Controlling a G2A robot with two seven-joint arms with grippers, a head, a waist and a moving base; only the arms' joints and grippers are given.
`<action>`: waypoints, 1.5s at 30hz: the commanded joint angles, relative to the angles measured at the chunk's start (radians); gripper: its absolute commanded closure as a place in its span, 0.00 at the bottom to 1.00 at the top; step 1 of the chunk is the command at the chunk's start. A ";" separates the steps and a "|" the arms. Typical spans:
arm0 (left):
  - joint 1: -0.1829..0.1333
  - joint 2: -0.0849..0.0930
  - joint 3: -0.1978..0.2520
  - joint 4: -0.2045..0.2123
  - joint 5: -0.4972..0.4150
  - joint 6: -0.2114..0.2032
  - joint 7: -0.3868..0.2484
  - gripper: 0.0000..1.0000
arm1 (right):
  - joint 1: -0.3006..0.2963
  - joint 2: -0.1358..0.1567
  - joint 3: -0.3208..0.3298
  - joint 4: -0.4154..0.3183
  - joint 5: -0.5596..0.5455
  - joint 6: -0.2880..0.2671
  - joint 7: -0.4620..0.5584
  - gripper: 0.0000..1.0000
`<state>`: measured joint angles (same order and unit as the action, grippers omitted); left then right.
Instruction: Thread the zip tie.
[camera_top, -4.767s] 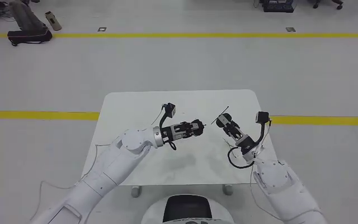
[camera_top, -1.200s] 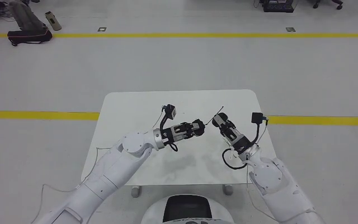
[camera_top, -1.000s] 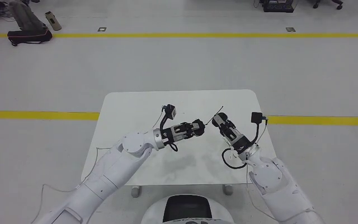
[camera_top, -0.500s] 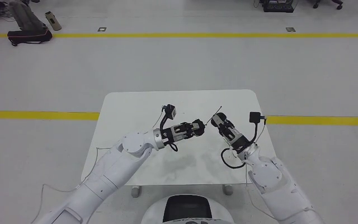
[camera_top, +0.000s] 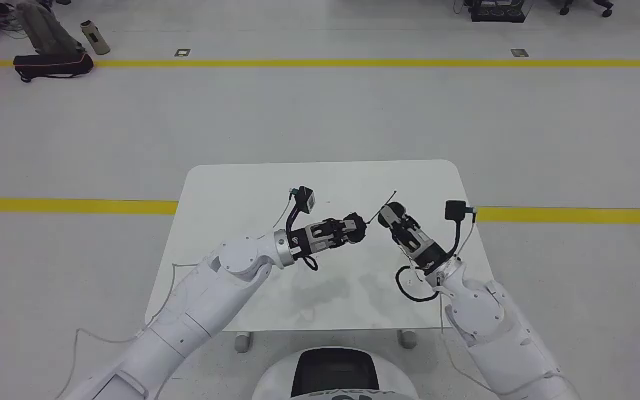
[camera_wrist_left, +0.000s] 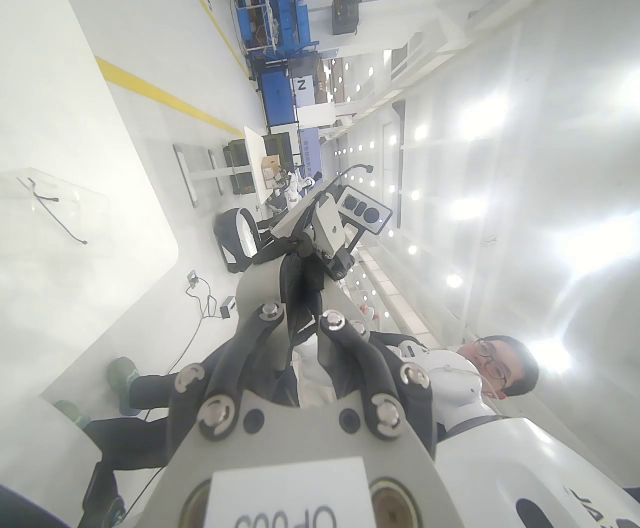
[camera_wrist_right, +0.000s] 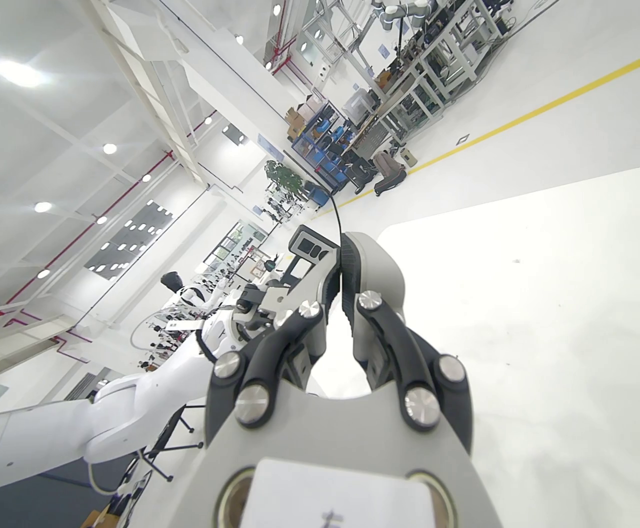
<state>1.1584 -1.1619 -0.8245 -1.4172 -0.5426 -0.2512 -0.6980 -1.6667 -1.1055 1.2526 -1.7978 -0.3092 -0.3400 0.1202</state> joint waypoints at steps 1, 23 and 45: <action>0.000 0.000 0.000 0.000 0.000 0.000 0.000 1.00 | -0.001 0.001 0.000 -0.001 -0.006 0.000 0.004 1.00; 0.000 0.000 0.000 0.000 0.000 0.000 0.000 1.00 | 0.004 0.001 -0.029 0.001 -0.027 0.000 0.019 1.00; 0.000 0.000 0.000 0.000 0.000 0.000 0.000 1.00 | -0.023 0.013 0.018 -0.012 -0.014 0.000 0.022 0.00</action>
<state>1.1584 -1.1619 -0.8245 -1.4172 -0.5426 -0.2512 -0.6980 -1.6854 -1.0947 1.2660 -1.8071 -0.3226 -0.3400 0.1416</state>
